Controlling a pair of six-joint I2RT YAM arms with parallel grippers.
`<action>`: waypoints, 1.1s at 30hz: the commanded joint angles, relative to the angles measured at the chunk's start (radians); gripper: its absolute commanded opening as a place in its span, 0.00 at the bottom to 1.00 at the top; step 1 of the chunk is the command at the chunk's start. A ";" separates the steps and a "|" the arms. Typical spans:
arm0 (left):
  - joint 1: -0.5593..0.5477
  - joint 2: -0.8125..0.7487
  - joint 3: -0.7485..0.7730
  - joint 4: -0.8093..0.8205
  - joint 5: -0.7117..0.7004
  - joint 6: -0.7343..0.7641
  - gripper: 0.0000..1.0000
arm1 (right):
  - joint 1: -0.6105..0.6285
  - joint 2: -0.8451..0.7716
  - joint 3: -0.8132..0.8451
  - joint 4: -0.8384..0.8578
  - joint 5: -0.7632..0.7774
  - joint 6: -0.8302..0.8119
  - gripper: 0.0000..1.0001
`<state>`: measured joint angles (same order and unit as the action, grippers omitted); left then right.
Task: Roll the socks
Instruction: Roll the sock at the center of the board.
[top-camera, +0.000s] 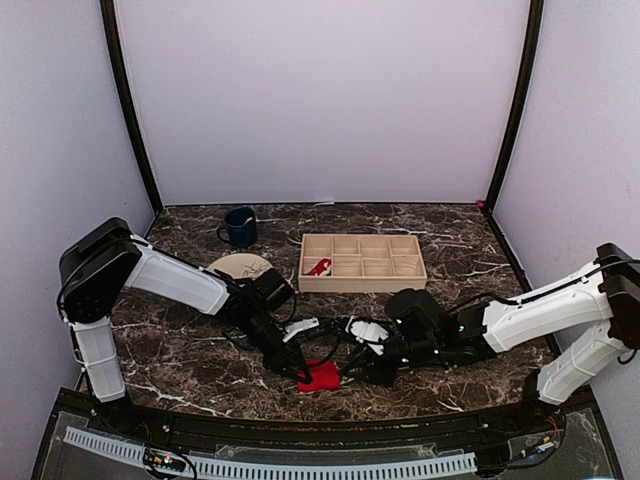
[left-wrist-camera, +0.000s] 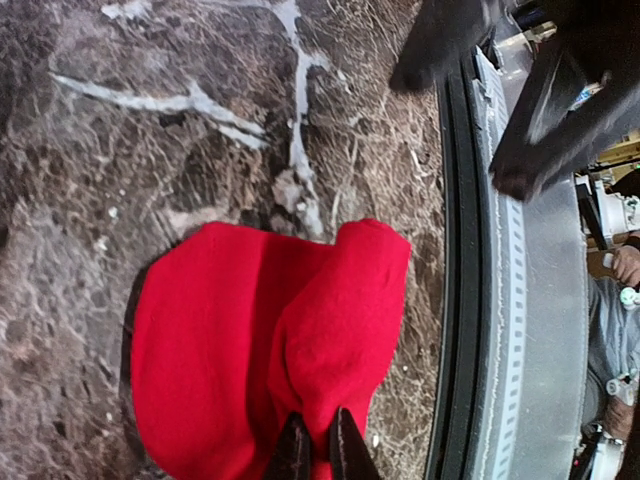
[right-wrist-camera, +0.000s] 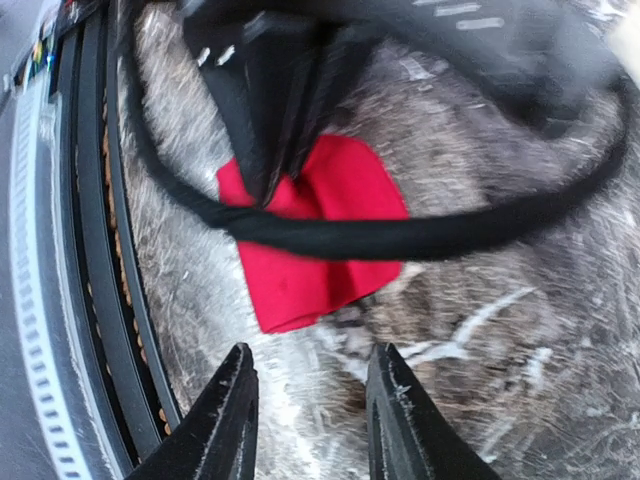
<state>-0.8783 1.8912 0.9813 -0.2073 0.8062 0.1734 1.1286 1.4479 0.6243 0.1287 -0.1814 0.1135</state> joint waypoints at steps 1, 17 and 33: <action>0.008 0.038 0.004 -0.122 0.028 0.027 0.00 | 0.079 0.050 0.039 -0.001 0.107 -0.097 0.36; 0.022 0.068 0.026 -0.173 0.066 0.070 0.00 | 0.161 0.186 0.152 -0.020 0.160 -0.191 0.38; 0.029 0.089 0.039 -0.190 0.083 0.080 0.00 | 0.202 0.178 0.151 -0.020 0.204 -0.216 0.38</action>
<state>-0.8528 1.9533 1.0218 -0.3298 0.9291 0.2295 1.3144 1.6279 0.7631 0.0967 -0.0090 -0.0929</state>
